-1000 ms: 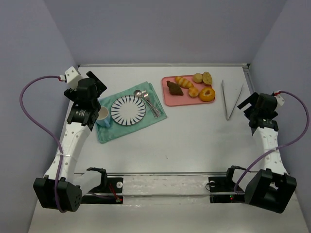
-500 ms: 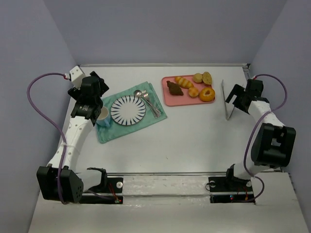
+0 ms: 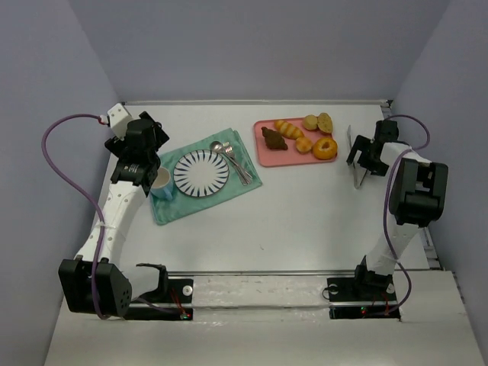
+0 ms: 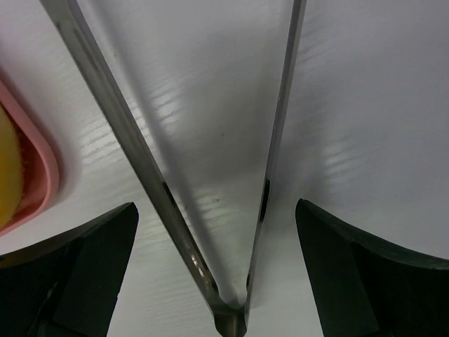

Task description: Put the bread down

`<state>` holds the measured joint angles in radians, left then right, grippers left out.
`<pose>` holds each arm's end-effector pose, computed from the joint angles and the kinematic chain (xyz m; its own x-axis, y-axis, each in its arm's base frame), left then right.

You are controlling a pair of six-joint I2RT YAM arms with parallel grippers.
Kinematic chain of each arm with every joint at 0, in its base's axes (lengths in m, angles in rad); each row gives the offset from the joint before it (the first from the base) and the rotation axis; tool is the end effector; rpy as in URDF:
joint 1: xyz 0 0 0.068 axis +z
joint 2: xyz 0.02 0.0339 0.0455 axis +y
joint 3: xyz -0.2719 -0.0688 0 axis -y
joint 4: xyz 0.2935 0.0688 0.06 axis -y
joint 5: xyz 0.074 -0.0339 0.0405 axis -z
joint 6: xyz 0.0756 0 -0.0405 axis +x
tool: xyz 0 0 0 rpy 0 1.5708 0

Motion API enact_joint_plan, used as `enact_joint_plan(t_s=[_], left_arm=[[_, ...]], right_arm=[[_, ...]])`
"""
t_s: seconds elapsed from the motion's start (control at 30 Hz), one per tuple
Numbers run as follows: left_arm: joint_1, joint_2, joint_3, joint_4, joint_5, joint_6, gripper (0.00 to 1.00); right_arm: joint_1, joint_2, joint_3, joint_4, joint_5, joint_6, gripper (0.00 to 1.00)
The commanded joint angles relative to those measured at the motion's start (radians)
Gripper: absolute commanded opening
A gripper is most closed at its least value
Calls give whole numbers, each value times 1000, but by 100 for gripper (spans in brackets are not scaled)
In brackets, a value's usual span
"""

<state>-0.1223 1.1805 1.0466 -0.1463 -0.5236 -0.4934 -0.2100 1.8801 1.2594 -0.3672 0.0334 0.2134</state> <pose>0.3515 -0.0051 0.3467 -0.0659 -0.4052 -0.9119 -0.4570 0.8246 -0.3334 0.4481 -0.0981 0.1257 -0.7501 0.3763 -0.5439 0.3941 0.9147 0.0893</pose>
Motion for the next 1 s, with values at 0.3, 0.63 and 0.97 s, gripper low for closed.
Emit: enact_joint_plan(t_s=[0.3,0.63,0.97], left_arm=[[19,-10,6,67,-21,10,99],[24,-31,3,62,-23,19,99],[26,-84,-34,88,25,38,99]], right_arm=[[24,198,167,-45,138,-11,91],[34,85,137,-35,192,-6,27],[164,-326,8,-45,-91,-147,23]])
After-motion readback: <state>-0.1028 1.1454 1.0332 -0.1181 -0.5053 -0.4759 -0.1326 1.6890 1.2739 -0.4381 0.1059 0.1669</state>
